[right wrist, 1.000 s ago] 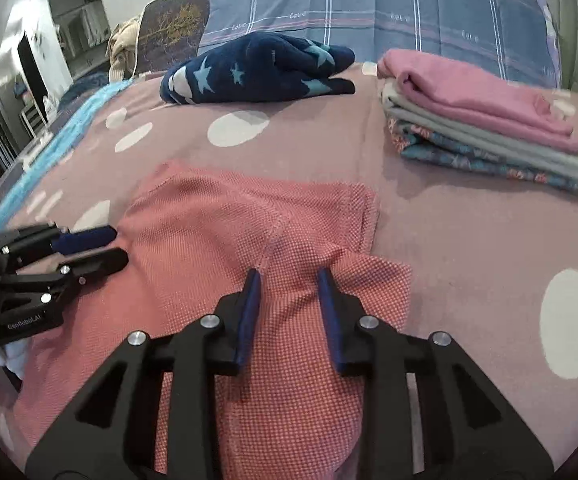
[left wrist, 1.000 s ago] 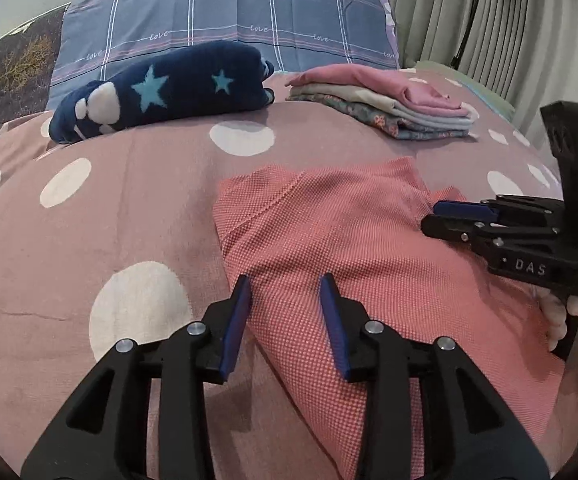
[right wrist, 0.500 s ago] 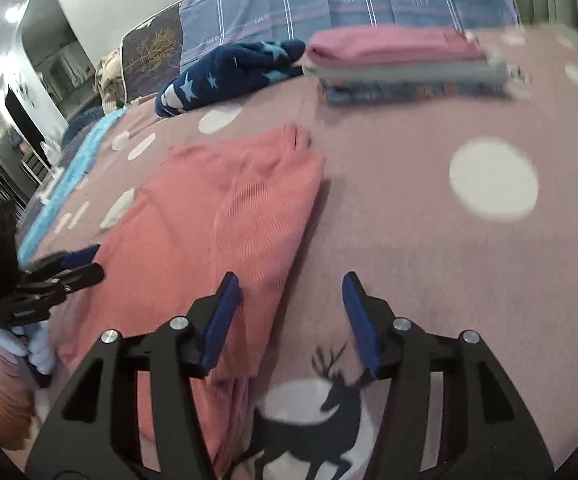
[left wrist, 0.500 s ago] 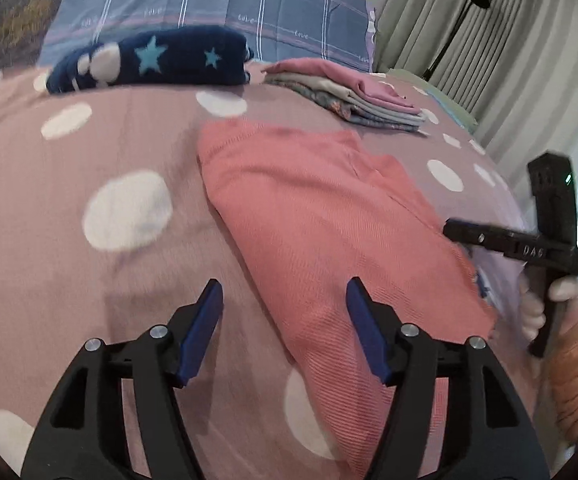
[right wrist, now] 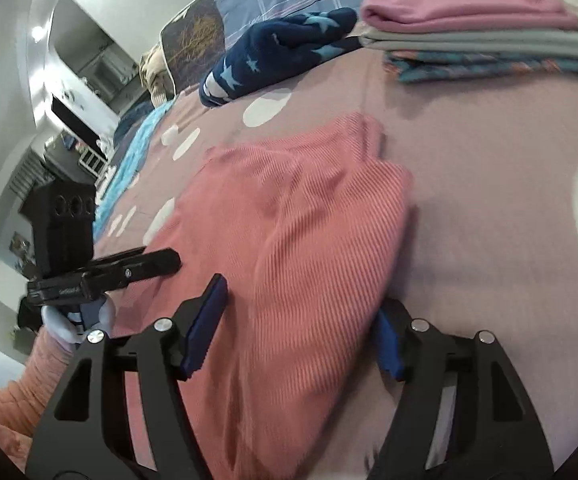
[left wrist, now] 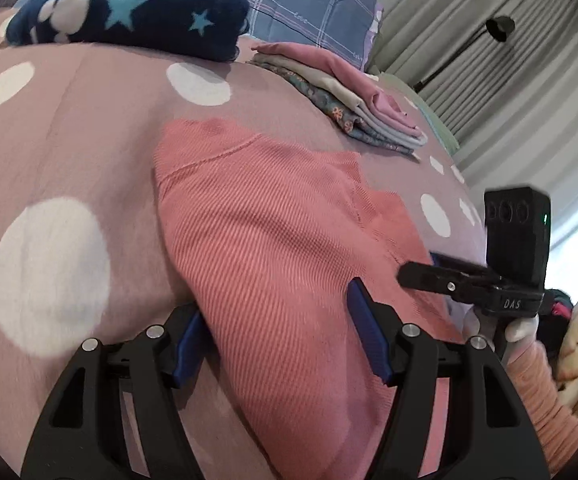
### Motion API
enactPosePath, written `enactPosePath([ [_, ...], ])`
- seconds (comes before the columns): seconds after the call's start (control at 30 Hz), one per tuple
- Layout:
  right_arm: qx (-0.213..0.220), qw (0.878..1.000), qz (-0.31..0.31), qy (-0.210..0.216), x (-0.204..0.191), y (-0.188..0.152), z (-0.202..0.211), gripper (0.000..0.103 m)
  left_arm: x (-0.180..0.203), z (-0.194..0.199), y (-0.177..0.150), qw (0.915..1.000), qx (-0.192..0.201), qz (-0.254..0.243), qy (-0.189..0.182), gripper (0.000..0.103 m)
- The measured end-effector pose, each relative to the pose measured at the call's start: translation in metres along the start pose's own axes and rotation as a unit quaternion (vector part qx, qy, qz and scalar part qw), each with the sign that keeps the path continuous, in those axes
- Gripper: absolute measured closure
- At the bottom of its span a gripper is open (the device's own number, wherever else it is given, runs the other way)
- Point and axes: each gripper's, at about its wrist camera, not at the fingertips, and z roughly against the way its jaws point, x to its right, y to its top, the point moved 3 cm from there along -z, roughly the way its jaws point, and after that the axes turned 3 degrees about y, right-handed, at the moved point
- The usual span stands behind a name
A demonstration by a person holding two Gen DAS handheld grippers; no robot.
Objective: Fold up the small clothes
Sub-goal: 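Close both tools on the folded coral shirt's sides, then lift the folded shirt off the bed with both tools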
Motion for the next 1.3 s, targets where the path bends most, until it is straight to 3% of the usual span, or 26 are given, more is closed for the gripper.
enactPosePath([
  [0.23, 0.006, 0.999, 0.034, -0.017, -0.006, 0.007, -0.015, 0.038, -0.002, -0.007, 0.005, 0.9998, 0.008, -0.015, -0.012, 0.036],
  [0.37, 0.024, 0.999, 0.019, -0.014, 0.001, 0.007, -0.014, 0.049, 0.003, -0.008, 0.002, 0.9993, 0.015, -0.034, 0.008, 0.036],
  [0.87, 0.037, 0.999, 0.028, -0.028, 0.0, 0.005, -0.013, 0.058, 0.003, -0.007, 0.001, 0.9983, 0.021, -0.046, 0.028, 0.039],
  [0.97, 0.042, 0.997, 0.045, -0.053, -0.009, 0.003, -0.012, 0.065, 0.005, -0.005, -0.001, 0.9974, 0.023, -0.052, 0.044, 0.044],
  [1.13, 0.068, 0.985, 0.1, -0.125, -0.04, -0.007, -0.005, 0.077, 0.021, 0.008, -0.008, 0.9937, 0.036, -0.078, 0.072, 0.068],
  [1.2, 0.087, 0.978, 0.127, -0.144, -0.057, -0.012, 0.005, 0.078, 0.028, 0.017, -0.012, 0.9915, 0.048, -0.085, 0.085, 0.071],
  [1.3, 0.119, 0.972, 0.146, -0.139, -0.079, -0.018, 0.026, 0.079, 0.045, 0.045, -0.017, 0.9866, 0.083, -0.1, 0.099, 0.073],
])
